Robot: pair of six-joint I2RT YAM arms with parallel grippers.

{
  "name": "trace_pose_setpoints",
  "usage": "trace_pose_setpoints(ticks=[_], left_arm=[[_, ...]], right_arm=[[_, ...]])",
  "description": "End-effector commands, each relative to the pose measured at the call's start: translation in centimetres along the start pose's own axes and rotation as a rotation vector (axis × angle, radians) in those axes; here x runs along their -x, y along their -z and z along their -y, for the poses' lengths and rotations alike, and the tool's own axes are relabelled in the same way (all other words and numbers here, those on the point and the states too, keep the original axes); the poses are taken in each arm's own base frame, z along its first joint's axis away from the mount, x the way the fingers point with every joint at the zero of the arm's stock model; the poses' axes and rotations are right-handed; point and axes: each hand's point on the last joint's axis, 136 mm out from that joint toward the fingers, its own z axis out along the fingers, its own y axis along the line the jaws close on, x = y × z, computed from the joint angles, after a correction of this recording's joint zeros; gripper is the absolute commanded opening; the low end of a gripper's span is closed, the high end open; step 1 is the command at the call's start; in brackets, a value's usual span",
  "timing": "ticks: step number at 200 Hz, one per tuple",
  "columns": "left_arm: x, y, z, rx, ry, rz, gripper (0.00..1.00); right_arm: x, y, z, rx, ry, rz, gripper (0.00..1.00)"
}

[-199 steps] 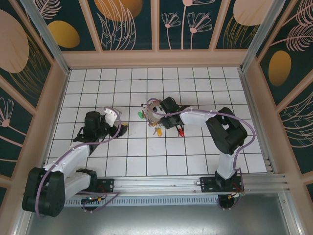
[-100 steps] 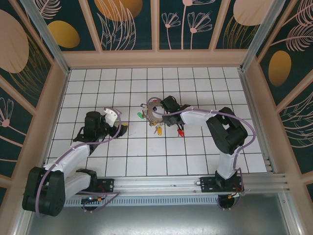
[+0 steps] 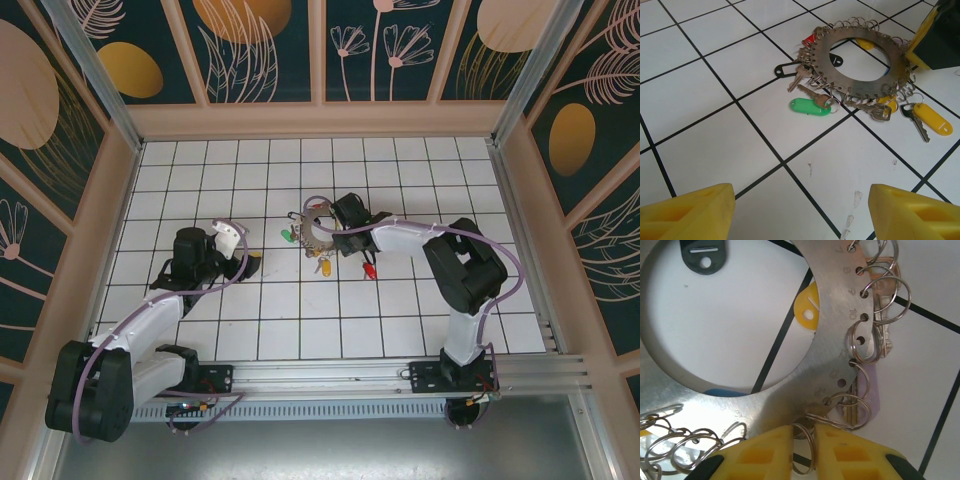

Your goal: Put the keys on the keyring

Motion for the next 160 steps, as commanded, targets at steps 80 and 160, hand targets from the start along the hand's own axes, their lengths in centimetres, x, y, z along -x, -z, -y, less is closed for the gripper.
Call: trace_pose_setpoints(ticks=[80, 160], left_arm=[[-0.2, 0.0, 0.2, 0.001, -0.024, -0.006, 0.72], [0.9, 0.6, 0.3, 0.0, -0.036, 0.021, 0.72]], right_arm=[[-0.4, 0.0, -0.6, 0.091, -0.028, -0.018, 0.18], [1.1, 1.9, -0.4, 0.106, -0.007, 0.075, 0.0]])
